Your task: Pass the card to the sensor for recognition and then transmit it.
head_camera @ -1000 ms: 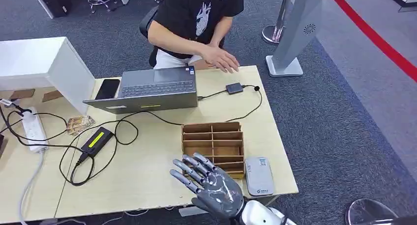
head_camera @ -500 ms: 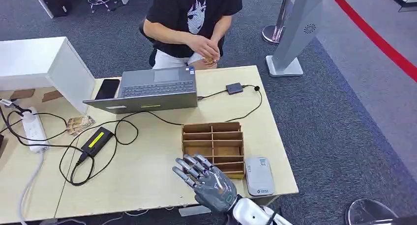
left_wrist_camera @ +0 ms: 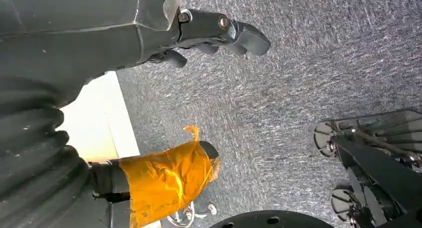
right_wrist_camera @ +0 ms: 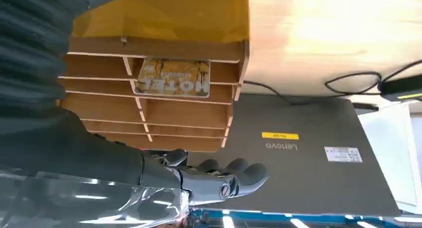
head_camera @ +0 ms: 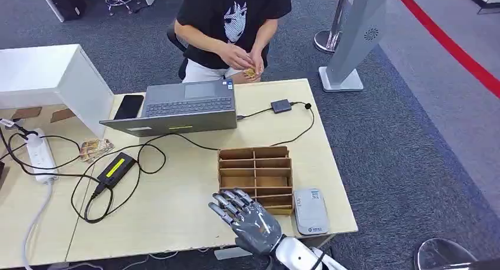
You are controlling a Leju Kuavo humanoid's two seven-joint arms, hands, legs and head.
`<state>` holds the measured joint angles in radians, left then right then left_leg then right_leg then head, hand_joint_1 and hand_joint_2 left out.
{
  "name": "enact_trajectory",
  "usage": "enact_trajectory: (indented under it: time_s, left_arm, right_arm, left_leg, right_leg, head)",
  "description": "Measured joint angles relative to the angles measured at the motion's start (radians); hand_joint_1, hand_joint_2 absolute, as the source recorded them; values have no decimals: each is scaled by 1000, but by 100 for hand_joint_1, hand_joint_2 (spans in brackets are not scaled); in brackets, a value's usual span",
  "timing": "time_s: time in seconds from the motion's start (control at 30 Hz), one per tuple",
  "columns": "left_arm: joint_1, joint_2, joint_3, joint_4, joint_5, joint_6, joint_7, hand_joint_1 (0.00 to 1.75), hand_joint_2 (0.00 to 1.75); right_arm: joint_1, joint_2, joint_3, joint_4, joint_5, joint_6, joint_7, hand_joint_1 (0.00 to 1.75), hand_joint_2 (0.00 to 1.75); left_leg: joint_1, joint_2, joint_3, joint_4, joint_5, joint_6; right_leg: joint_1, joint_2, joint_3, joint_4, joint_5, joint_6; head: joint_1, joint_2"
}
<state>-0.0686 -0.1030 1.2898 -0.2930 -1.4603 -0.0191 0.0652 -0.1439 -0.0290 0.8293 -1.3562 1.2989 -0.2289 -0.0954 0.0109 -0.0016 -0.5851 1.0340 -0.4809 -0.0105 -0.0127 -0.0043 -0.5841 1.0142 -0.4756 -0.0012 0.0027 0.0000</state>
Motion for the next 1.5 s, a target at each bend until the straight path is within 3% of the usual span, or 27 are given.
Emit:
enact_trajectory:
  time_s: [0.53, 1.37, 1.4, 1.43, 1.47, 1.5]
  left_arm:
    - [0, 1, 6, 0, 3, 0, 0, 0, 175]
    - [-1, -4, 26, -5, 5, 1, 3, 0, 175]
    - [-1, -4, 26, -5, 5, 1, 3, 0, 175]
    - [-1, -5, 26, -5, 5, 1, 3, 0, 175]
    - [-1, -5, 26, -5, 5, 1, 3, 0, 175]
    - [-1, -6, 26, -5, 5, 2, 3, 0, 175]
  right_arm:
    - [-9, 20, -42, 49, 42, 32, 98, 0, 175]
    - [1, 53, -84, 44, 89, 7, 98, 0, 175]
    - [1, 53, -84, 44, 100, 1, 106, 56, 175]
    - [1, 54, -84, 44, 110, -4, 113, 56, 175]
    - [1, 55, -84, 44, 132, -9, 125, 134, 175]
    - [1, 55, -84, 45, 158, -14, 140, 164, 175]
  left_leg:
    - [0, 0, 0, 0, 0, 0]
    - [0, 0, 0, 0, 0, 0]
    - [0, 0, 0, 0, 0, 0]
    - [0, 0, 0, 0, 0, 0]
    - [0, 0, 0, 0, 0, 0]
    - [0, 0, 0, 0, 0, 0]
  right_leg:
    - [0, 0, 0, 0, 0, 0]
    - [0, 0, 0, 0, 0, 0]
    - [0, 0, 0, 0, 0, 0]
    - [0, 0, 0, 0, 0, 0]
    - [0, 0, 0, 0, 0, 0]
    - [0, 0, 0, 0, 0, 0]
  head:
    - [0, 0]
    - [0, 0]
    - [0, 0]
    - [0, 0]
    - [0, 0]
    - [0, 0]
